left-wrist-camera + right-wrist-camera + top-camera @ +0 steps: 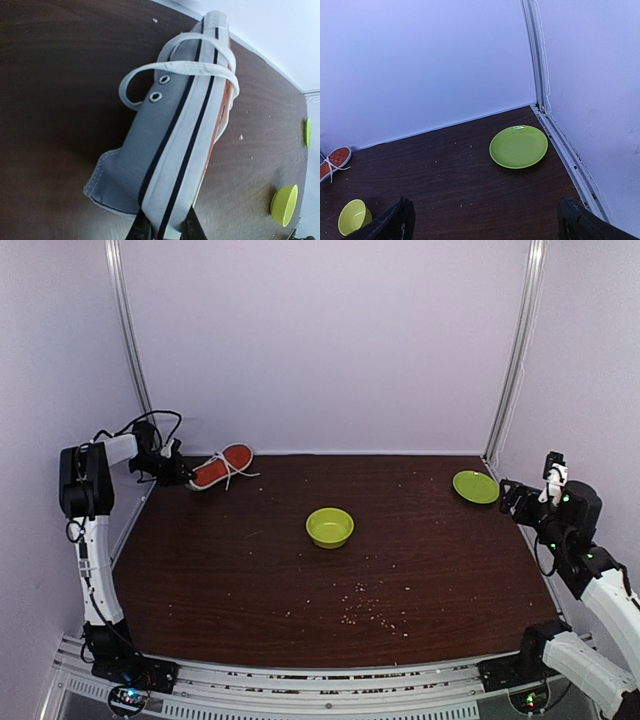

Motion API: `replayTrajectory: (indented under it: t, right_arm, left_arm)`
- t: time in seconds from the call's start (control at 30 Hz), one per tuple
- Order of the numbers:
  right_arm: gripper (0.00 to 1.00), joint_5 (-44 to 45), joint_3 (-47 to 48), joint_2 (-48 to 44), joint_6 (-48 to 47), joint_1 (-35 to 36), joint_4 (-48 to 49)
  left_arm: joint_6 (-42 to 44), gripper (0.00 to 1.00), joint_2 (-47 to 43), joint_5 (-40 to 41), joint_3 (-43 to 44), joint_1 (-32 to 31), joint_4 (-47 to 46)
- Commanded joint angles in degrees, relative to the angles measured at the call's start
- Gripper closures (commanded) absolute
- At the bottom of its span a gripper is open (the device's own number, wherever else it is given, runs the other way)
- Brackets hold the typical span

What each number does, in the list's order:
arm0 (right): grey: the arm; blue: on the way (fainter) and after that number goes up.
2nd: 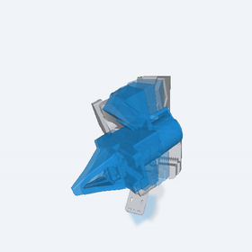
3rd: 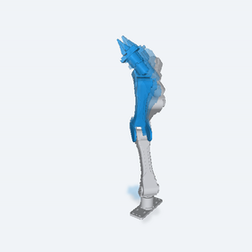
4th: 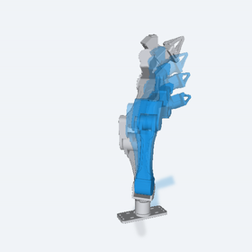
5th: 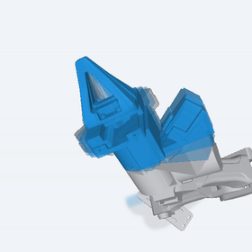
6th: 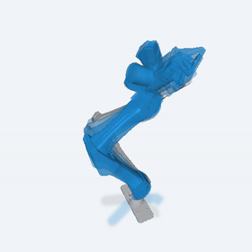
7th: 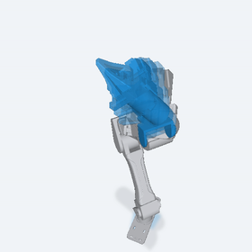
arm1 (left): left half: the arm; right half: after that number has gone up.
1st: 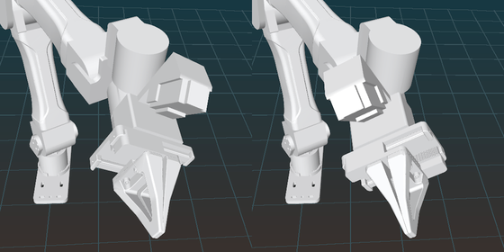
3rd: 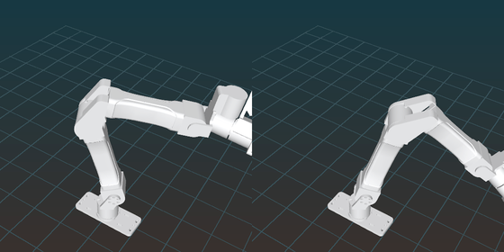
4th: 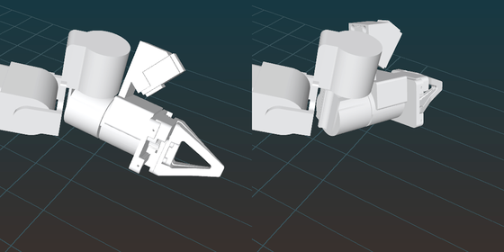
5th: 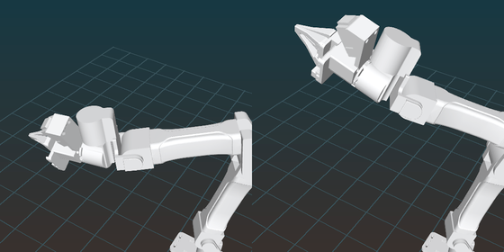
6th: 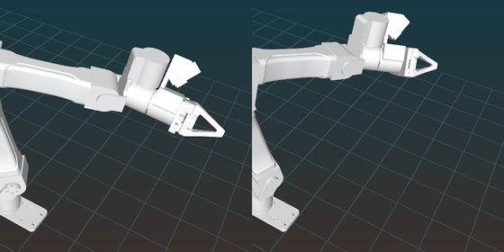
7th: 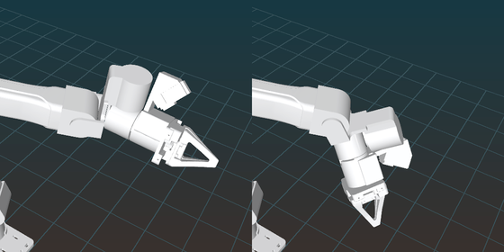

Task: Tie the shoes

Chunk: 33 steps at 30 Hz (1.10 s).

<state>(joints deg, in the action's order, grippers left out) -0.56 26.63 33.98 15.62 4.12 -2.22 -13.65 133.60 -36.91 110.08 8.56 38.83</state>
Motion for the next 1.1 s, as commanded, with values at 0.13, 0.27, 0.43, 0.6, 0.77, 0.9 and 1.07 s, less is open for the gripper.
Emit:
replayTrajectory:
  t: [0.13,0.27,0.43,0.6,0.77,0.9,1.07]
  right_arm:
    - [0.00,-2.37,0.23,1.08,1.17,0.13,1.84]
    - [0.00,-5.12,0.68,3.39,0.89,0.32,2.18]
    - [0.00,-8.43,0.52,3.29,1.28,0.83,2.69]
    - [0.01,-8.01,-1.02,0.92,4.03,0.87,4.01]
    - [0.00,-4.49,-3.57,-0.12,10.29,0.82,6.03]
    - [0.00,-7.25,-1.17,1.94,10.43,0.91,1.95]
    - [0.00,-10.77,-0.59,1.29,8.87,0.89,0.35]
  left_arm:
    - [-3.37,1.00,-44.30,18.94,-41.46,-6.01,-10.98]
    - [-9.20,1.00,-60.44,22.83,-58.01,-12.06,-10.73]
    - [-16.87,1.00,-69.99,27.96,-68.54,-24.60,-7.77]
    - [-20.33,1.00,-70.42,31.17,-71.13,-29.81,-5.06]
    - [-21.84,0.68,-68.57,29.21,-73.67,-30.03,-10.39]
    - [-22.11,0.48,-65.19,28.93,-74.57,-30.04,-14.64]
    - [-22.28,0.36,-64.23,34.58,-75.09,-30.08,-16.95]
